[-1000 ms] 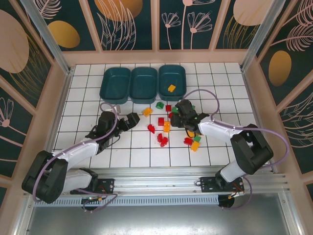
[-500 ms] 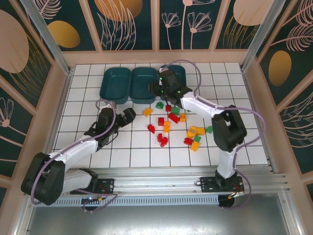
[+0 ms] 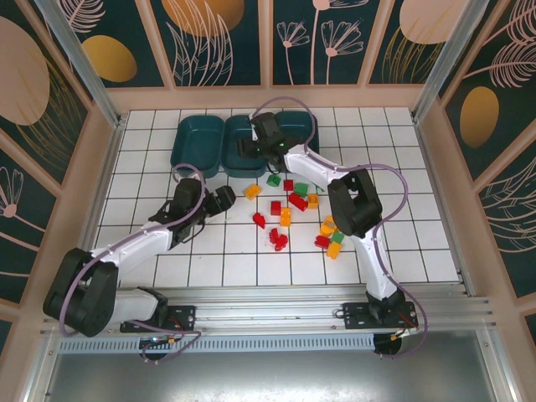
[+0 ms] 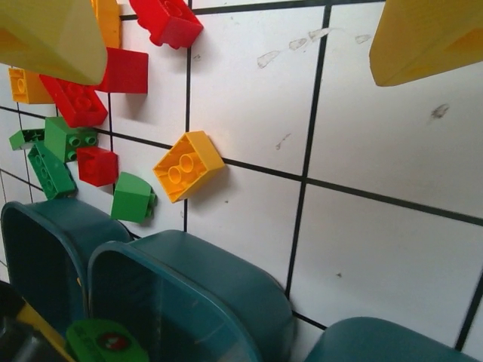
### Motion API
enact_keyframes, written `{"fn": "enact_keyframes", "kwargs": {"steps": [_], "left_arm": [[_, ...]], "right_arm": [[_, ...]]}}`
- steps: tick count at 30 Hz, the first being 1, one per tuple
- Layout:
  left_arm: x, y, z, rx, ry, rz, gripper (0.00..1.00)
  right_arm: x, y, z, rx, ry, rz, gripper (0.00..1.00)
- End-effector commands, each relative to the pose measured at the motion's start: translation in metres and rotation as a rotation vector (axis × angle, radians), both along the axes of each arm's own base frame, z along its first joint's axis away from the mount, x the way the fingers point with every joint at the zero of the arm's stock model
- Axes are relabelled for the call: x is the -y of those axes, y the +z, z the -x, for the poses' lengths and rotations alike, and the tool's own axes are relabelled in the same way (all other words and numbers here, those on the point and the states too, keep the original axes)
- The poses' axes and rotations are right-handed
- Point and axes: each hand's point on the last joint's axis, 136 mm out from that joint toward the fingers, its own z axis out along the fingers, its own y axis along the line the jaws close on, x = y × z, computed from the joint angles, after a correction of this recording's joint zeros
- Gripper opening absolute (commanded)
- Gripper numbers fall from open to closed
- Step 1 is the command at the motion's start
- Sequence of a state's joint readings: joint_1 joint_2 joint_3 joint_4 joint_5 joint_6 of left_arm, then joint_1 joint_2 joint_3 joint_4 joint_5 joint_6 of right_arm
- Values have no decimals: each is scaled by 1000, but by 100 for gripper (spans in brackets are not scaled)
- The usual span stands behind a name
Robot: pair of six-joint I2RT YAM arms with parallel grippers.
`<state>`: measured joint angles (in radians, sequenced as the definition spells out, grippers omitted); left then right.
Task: Sort the legos into containers by color
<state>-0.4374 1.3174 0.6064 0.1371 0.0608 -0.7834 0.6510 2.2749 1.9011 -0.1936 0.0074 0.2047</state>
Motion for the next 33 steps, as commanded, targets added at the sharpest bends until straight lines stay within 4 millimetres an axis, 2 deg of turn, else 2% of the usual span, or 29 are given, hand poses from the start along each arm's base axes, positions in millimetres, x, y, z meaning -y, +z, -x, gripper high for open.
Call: {"fn": "enact_keyframes", "kwargs": {"steps": [1, 8, 12, 15, 20, 21, 22, 23, 26, 33], "left_arm": [[12, 4, -5, -15, -72, -1, 82], [34, 7, 3, -36, -151, 4, 75], [63, 18, 13, -29, -240, -43, 73], [96, 18, 24, -24, -313, -101, 73], [137, -9, 31, -78, -389, -168, 72], [142, -19, 36, -95, -404, -196, 72], [152, -16, 31, -84, -407, -216, 71], [155, -21, 31, -92, -409, -246, 70], [157, -40, 22, -109, -380, -334, 66], [163, -51, 1, -97, -343, -404, 61]], "right_arm": [[-6, 16, 1, 13, 20, 15, 66], [13, 43, 5, 65, -32, 30, 68], [52, 60, 21, 98, -115, 14, 68], [97, 51, 39, 74, -204, -12, 67], [175, 17, 77, 0, -341, -46, 67], [188, 10, 85, -14, -359, -47, 67], [199, 5, 93, -25, -373, -46, 67], [207, 1, 99, -33, -384, -41, 67], [221, -5, 116, -39, -386, -32, 67], [227, -17, 133, -49, -363, -14, 67]]}}
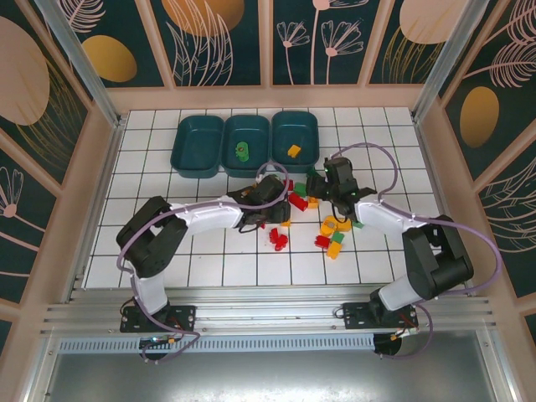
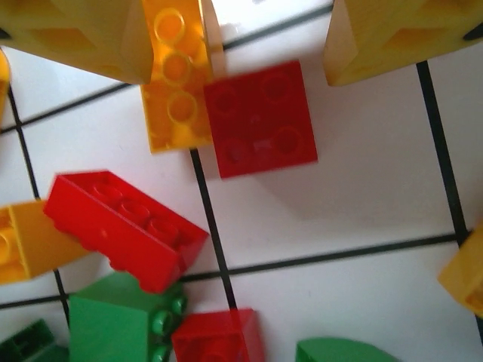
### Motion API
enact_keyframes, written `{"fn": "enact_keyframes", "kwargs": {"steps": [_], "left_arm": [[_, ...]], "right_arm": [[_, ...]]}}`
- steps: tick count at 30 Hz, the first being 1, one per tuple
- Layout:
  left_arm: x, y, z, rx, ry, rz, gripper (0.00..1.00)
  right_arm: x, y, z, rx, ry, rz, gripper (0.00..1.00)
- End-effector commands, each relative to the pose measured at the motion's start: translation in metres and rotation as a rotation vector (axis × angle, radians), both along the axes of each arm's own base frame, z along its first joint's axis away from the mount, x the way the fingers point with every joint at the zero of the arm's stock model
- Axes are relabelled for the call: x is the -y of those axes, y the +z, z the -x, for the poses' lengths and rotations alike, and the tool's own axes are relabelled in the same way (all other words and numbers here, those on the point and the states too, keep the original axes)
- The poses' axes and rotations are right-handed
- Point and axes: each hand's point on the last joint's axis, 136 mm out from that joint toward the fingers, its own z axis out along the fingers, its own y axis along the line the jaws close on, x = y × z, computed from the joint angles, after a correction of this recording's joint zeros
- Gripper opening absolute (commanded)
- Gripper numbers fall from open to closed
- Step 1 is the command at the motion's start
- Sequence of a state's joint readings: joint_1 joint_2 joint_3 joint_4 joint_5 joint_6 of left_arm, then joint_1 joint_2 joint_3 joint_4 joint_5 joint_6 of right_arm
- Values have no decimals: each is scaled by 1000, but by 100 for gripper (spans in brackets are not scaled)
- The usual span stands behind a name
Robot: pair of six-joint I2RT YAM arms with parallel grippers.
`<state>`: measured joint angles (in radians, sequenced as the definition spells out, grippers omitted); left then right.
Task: Sort the legos into containers by color
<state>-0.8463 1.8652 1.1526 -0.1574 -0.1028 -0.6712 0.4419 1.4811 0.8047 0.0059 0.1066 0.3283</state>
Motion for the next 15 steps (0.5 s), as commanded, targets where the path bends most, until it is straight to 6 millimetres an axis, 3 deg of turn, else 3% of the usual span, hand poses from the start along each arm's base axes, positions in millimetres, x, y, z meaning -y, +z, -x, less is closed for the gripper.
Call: {"fn": "enact_keyframes", "kwargs": {"steps": [1, 8, 13, 15], "left_arm": [[-4, 0, -14, 41, 22, -69, 59], [10, -14, -20, 18, 2, -59, 43], [5, -24, -15, -1, 0, -88, 46], [2, -26, -15, 4, -3, -99, 38]], "right_arm": [[-1, 11, 0, 54, 2, -28, 67], [4, 17, 8, 74, 13, -29, 64], [10, 28, 12, 104, 5, -43, 64], [12, 30, 13, 112, 1, -47, 63]]}}
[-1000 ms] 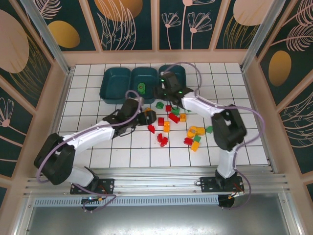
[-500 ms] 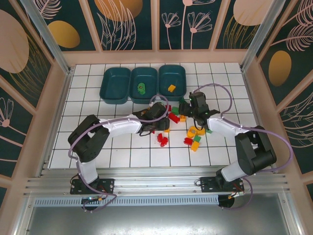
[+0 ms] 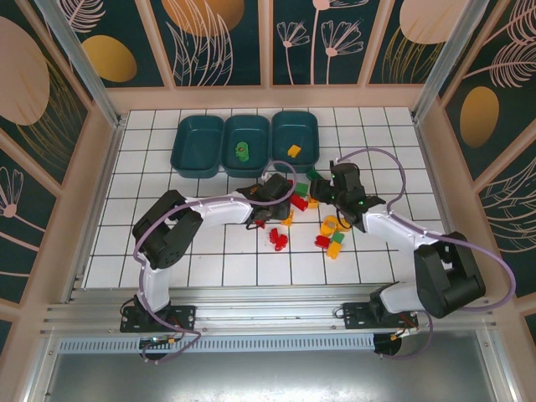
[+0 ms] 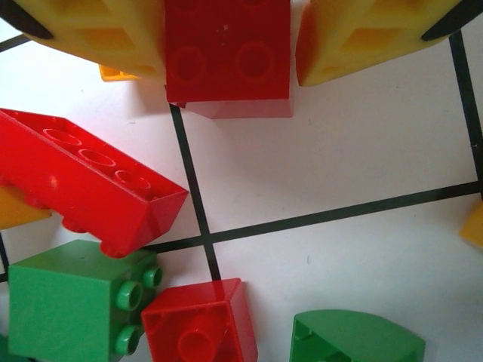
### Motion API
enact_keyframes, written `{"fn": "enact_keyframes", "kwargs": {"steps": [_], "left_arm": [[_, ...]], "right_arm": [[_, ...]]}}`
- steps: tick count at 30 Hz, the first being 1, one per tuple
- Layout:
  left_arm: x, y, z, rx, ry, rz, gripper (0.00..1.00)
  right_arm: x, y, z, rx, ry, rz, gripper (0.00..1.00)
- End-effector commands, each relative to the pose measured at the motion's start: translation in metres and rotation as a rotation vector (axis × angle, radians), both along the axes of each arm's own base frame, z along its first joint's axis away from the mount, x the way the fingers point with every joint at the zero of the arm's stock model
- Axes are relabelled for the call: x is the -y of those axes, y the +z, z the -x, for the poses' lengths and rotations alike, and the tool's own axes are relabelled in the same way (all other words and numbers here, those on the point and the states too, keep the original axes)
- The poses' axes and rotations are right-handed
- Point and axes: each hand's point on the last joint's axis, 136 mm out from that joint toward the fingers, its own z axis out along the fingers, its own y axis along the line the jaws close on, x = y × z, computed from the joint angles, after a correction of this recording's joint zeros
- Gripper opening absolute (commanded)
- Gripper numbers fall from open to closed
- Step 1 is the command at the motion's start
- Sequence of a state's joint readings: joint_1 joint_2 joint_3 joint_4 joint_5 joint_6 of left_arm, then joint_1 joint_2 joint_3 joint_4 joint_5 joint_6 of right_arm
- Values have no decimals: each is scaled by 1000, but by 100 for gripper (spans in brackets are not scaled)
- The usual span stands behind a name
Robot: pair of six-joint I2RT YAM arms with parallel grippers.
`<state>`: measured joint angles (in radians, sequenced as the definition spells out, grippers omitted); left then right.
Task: Sort the legos into containers by color
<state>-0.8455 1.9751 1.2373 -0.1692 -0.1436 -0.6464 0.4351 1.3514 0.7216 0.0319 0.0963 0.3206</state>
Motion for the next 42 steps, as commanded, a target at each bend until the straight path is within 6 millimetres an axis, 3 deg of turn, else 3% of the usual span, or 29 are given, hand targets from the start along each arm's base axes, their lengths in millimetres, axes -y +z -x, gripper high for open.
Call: {"fn": "enact_keyframes", "kwargs": {"steps": [1, 14, 17, 22, 26, 28, 33, 42], "left_arm": [[-7, -5, 1, 1, 0, -43, 32], [-14, 69, -17, 172, 1, -25, 7], [-34, 91, -32, 222, 44, -29, 6], [-99, 116, -77, 239, 165, 22, 4], [-119, 121, -93, 240, 185, 32, 3], [-120, 123, -97, 236, 178, 69, 2], [-115, 109, -87, 163, 153, 117, 0], [-134, 35, -19, -42, 123, 86, 2]], "right_arm": [[4, 12, -2, 51, -8, -19, 63], [5, 13, 6, 53, -5, -41, 62], [3, 12, 5, 47, 0, -44, 62], [-6, 6, 2, 29, 25, -55, 61], [-9, 3, -2, 20, 29, -51, 61], [-11, 3, -3, 17, 35, -55, 61], [-16, 4, -5, 15, 45, -57, 61], [-22, 2, -2, 9, 63, -48, 61]]}}
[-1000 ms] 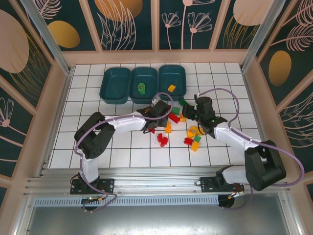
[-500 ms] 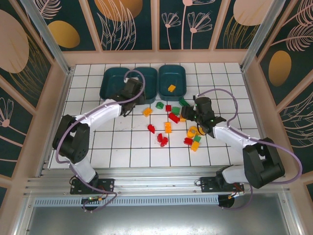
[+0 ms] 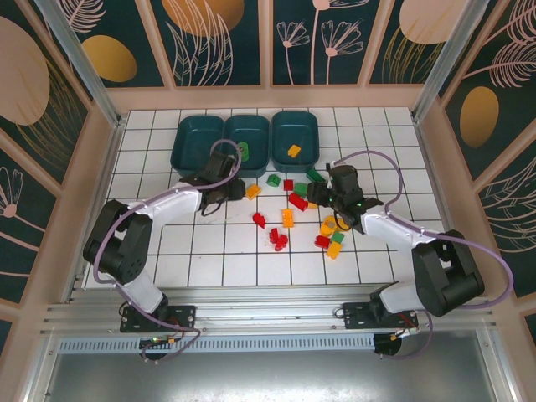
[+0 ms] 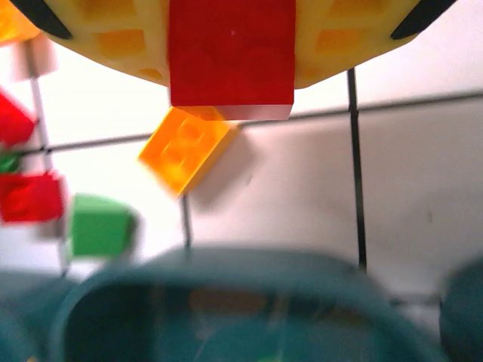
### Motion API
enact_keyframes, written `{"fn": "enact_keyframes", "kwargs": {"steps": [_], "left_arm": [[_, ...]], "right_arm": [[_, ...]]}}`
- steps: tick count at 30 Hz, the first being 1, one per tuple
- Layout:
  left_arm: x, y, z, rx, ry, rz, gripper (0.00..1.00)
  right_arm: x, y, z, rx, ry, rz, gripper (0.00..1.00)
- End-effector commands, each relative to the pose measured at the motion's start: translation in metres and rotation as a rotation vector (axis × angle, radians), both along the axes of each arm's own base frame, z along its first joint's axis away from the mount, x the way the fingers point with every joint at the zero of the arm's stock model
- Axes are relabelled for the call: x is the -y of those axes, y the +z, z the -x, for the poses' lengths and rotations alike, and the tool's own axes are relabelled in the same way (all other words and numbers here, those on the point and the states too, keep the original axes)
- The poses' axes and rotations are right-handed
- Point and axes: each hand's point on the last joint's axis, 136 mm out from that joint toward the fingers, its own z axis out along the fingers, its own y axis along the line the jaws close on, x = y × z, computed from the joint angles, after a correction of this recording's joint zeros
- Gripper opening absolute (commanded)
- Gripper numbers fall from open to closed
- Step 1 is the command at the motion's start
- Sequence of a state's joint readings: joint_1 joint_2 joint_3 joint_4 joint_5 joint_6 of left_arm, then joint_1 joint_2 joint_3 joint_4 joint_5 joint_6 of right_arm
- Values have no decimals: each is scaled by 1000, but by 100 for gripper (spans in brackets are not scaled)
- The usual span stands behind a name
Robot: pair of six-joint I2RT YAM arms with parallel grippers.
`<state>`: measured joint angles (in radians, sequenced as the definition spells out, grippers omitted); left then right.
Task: Sort the legos into containers by color
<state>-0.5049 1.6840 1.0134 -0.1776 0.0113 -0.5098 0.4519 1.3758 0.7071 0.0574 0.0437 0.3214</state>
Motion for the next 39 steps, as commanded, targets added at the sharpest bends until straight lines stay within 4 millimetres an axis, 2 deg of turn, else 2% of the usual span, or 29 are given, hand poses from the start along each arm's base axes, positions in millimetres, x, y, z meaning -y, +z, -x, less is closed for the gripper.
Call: {"fn": "enact_keyframes", "kwargs": {"steps": [1, 5, 7, 10, 13, 16, 20, 21, 22, 27, 30, 35, 39], "left_arm": [[-4, -14, 23, -65, -17, 8, 3], [-14, -25, 32, -83, -8, -31, 19], [-15, -31, 33, -101, -13, -44, 30], [-19, -38, 32, -119, -11, -86, 39], [-20, -31, 30, -102, -9, -90, 46], [-23, -22, 27, -84, 0, -108, 62], [-25, -16, 28, -76, -3, -114, 69], [-24, -14, 28, -70, -4, -112, 77], [-26, -13, 28, -67, 0, -117, 82], [-24, -27, 28, -95, -5, -123, 89], [-18, -23, 26, -86, -15, -91, 85], [-18, -21, 27, -86, -9, -81, 64], [-16, -35, 29, -118, -13, -83, 53]], "right_arm": [[-9, 13, -8, 36, 7, -22, 61], [-13, 8, -8, 25, 13, -20, 61], [-15, 6, -8, 21, 17, -21, 61], [-18, 5, -7, 17, 21, -21, 61], [-16, 6, -6, 22, 19, -15, 61], [-14, 7, -5, 24, 15, -5, 62], [-12, 8, -5, 30, 11, 2, 62], [-12, 8, -5, 30, 10, 3, 62], [-11, 7, -5, 29, 9, 4, 62], [-11, 5, -4, 28, 9, 3, 63], [-12, 4, -3, 21, 15, 1, 63], [-11, 2, 0, 19, 15, -1, 63], [-12, 1, -1, 17, 15, -5, 62]]}}
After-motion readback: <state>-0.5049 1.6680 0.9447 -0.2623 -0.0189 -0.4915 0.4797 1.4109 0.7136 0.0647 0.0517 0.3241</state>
